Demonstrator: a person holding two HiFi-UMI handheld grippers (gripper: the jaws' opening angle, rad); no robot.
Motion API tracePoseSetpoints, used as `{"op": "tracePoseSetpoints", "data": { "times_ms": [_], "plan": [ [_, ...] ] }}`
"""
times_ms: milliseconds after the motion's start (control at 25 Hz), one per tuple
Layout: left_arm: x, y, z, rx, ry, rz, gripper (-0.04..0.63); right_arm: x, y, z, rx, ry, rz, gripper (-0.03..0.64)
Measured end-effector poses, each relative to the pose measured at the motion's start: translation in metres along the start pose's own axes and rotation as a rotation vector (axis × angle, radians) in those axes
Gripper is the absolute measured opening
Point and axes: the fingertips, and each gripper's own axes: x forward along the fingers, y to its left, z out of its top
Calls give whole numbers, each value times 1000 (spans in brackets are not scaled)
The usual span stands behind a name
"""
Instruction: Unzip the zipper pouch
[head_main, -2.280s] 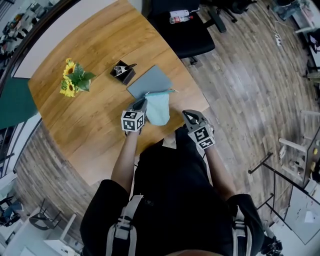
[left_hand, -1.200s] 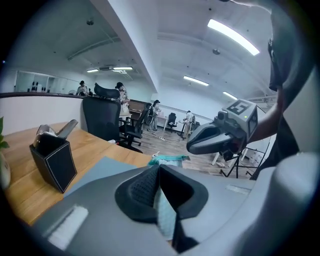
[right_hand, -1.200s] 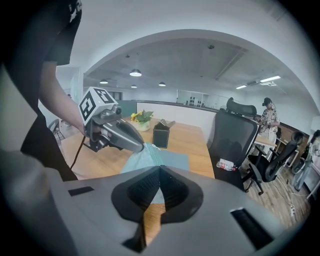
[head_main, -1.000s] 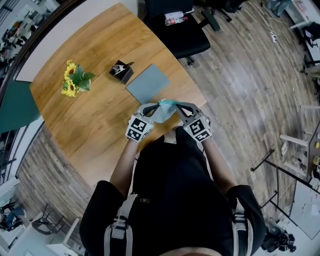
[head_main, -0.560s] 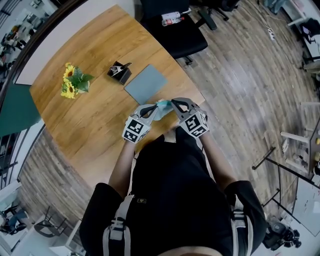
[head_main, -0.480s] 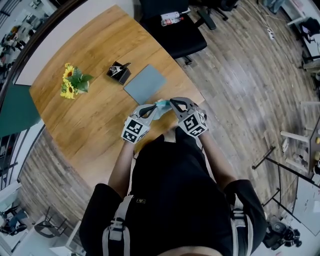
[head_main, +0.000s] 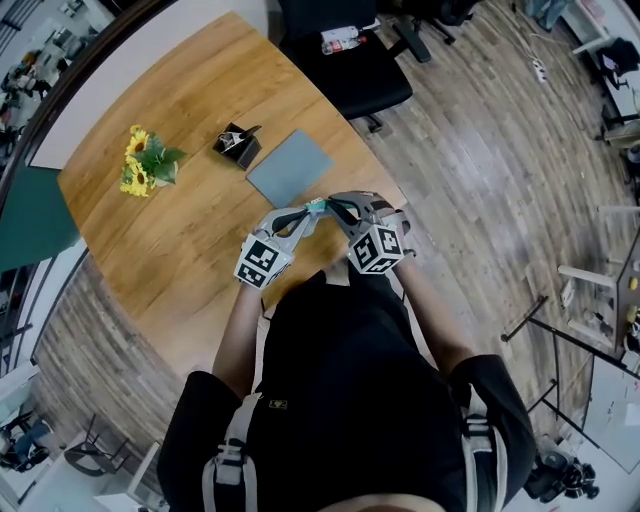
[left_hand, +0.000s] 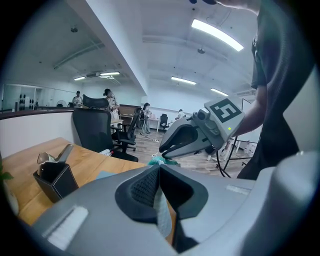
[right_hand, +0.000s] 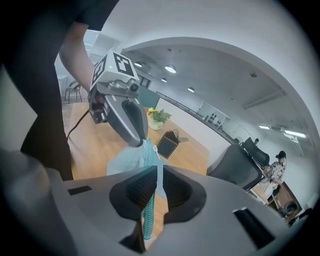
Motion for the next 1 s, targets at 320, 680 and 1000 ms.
{"op": "tracePoseSetpoints", "data": {
  "times_ms": [320, 680, 1000],
  "plan": [
    [-7, -4, 7, 45, 7, -25, 9, 4, -13, 9, -76, -5, -13, 54],
    [-9, 1, 4, 56, 25, -4, 9, 5, 3, 15, -224, -3, 73, 64],
    [-12, 7, 2, 45, 23, 11, 9, 4, 13, 13, -256, 4, 121, 69]
  ]
}}
